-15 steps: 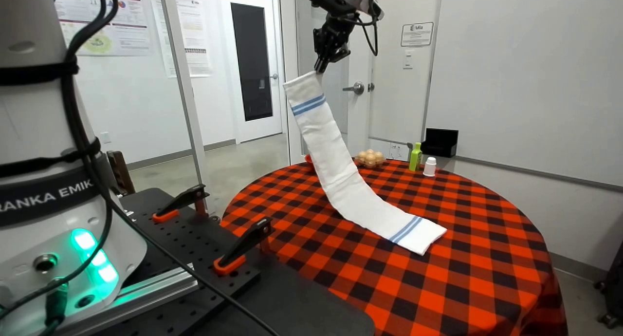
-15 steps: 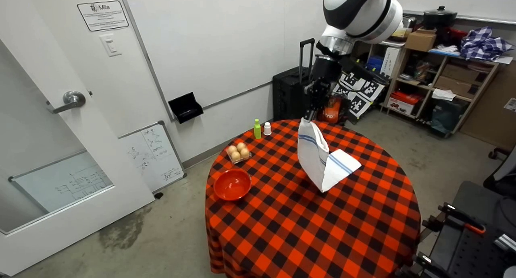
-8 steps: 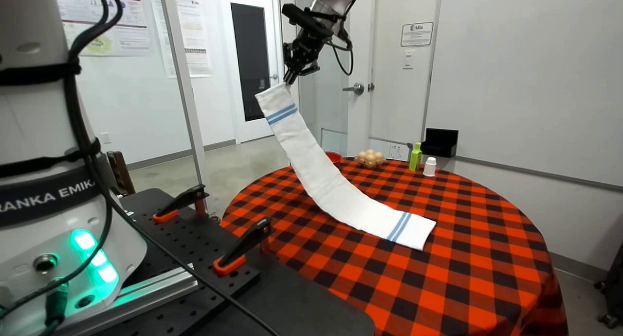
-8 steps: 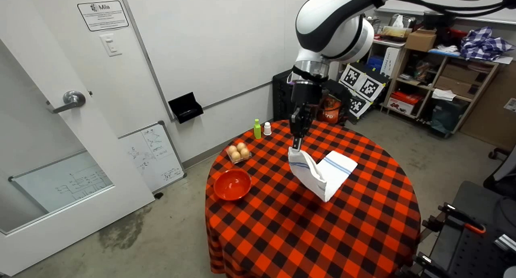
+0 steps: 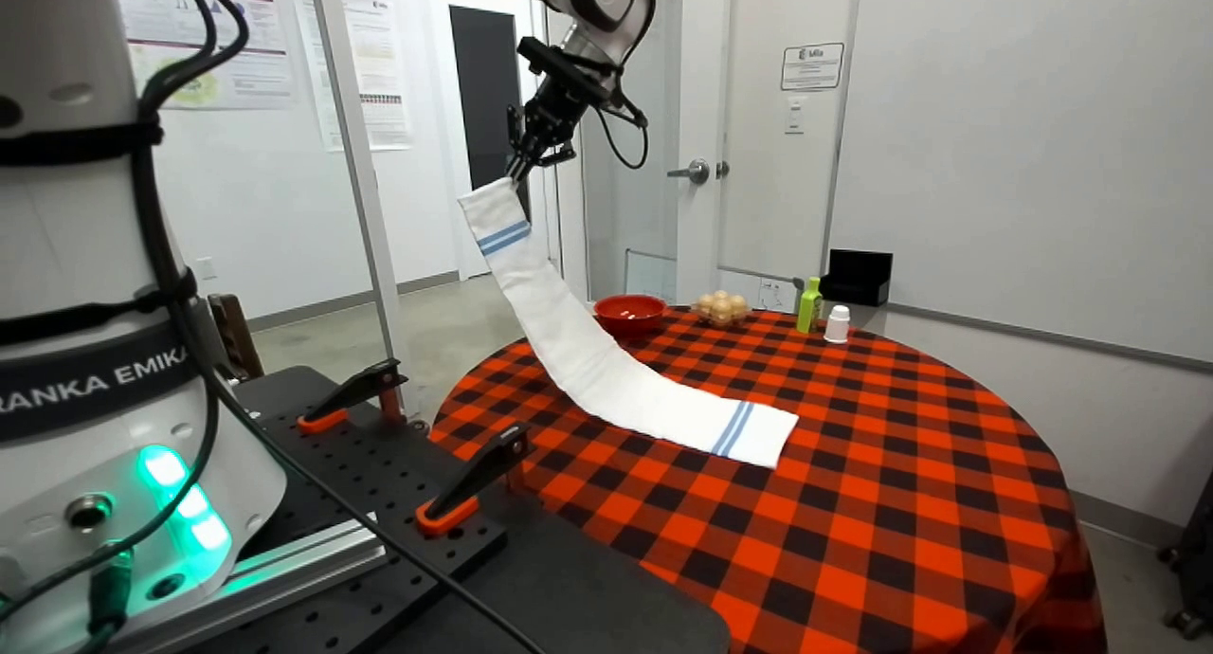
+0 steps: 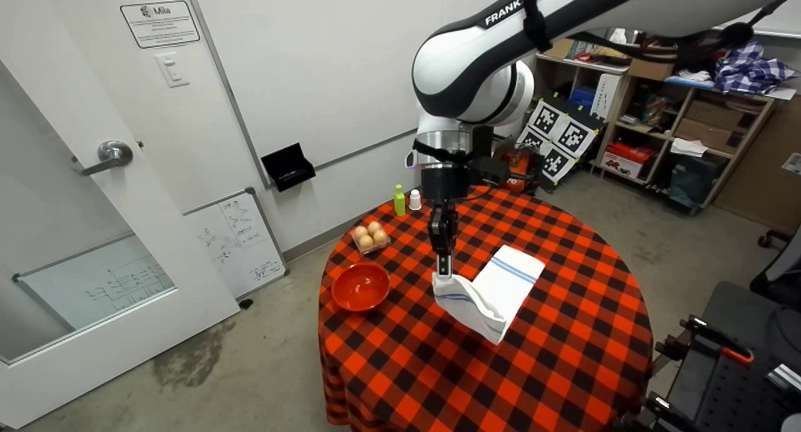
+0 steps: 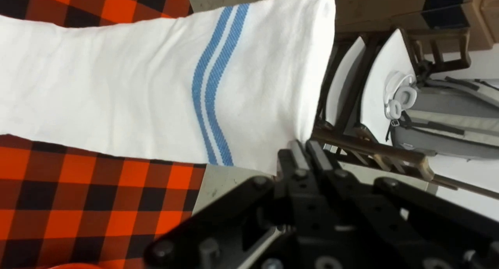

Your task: Straighten the towel

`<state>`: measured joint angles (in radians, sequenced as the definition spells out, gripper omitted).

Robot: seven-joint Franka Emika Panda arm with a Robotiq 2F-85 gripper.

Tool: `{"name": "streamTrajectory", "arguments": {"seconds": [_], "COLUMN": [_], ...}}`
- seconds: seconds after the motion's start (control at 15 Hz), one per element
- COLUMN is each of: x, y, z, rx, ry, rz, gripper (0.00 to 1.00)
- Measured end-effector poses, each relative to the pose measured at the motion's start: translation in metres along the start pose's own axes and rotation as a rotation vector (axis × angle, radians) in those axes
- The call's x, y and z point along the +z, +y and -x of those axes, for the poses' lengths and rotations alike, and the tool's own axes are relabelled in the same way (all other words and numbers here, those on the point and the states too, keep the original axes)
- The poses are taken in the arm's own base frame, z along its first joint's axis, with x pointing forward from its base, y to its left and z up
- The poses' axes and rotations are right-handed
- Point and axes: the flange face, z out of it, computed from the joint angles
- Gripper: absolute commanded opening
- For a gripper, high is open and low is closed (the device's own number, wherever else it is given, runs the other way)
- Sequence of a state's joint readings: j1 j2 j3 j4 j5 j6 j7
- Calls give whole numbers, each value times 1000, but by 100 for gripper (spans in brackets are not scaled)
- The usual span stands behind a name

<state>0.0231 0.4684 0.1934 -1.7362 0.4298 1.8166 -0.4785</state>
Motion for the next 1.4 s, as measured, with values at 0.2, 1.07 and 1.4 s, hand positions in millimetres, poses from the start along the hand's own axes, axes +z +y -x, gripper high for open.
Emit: {"name": "streamTrajectory", "arguments": {"seconds": [0.2,1.07,1.4], "x": [24,52,16], "y": [-3,-24,51], "z": [-11,-41,-23], "rx": [-58,-166,-63], "ry": [-51,-20,94], "rz": [18,184,404], "gripper": [53,100,100]}}
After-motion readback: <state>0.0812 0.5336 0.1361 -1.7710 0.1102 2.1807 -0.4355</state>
